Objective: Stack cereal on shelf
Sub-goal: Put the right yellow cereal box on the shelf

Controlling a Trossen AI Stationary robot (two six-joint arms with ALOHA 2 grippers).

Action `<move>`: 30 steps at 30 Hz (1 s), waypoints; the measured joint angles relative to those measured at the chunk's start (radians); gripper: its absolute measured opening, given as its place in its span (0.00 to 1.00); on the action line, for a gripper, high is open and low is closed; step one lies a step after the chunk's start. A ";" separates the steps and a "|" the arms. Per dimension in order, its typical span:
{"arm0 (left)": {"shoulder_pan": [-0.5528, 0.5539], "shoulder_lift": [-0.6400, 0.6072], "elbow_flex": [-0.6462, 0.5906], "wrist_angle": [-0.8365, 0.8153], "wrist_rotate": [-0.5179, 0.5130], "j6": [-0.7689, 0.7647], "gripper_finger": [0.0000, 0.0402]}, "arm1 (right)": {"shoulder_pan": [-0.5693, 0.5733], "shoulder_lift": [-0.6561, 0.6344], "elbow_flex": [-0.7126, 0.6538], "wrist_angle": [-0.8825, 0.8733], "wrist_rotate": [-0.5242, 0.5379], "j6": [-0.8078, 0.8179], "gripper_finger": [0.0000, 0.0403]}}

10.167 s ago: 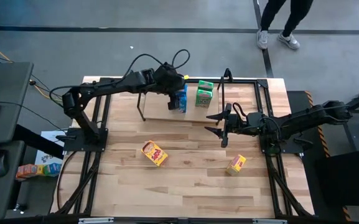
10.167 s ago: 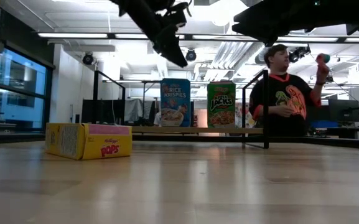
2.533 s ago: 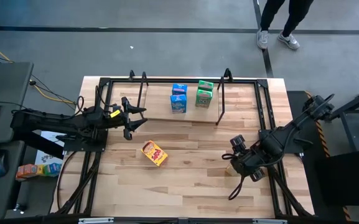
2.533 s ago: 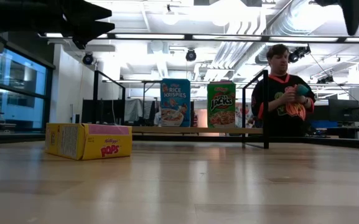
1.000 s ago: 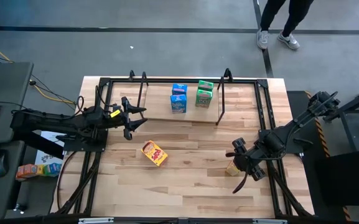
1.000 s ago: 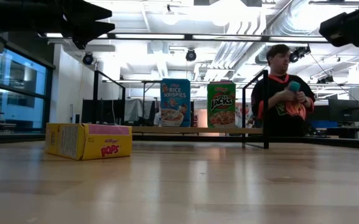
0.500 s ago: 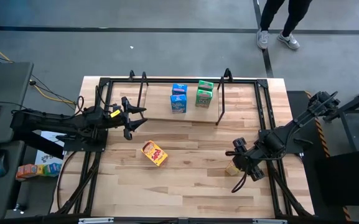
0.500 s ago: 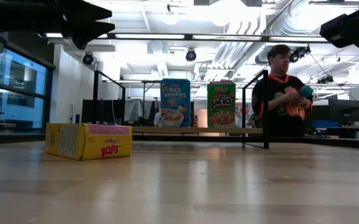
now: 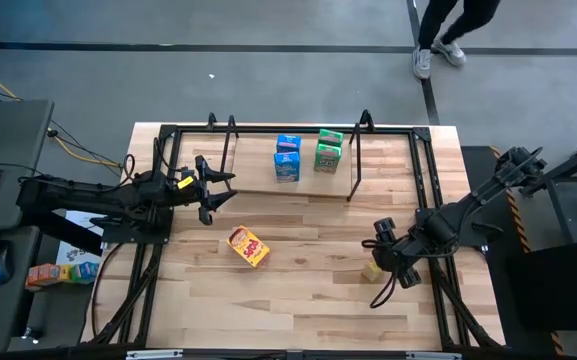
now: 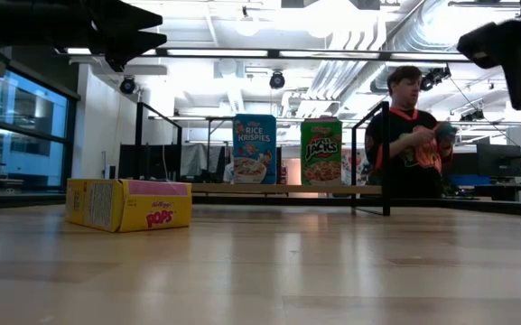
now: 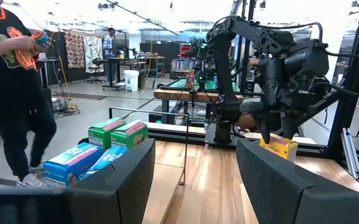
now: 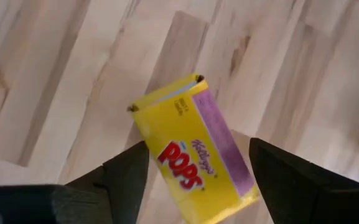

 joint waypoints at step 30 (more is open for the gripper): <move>0.000 0.000 0.000 -0.003 0.000 0.010 0.54 | 0.000 0.000 -0.187 0.239 0.057 0.262 0.58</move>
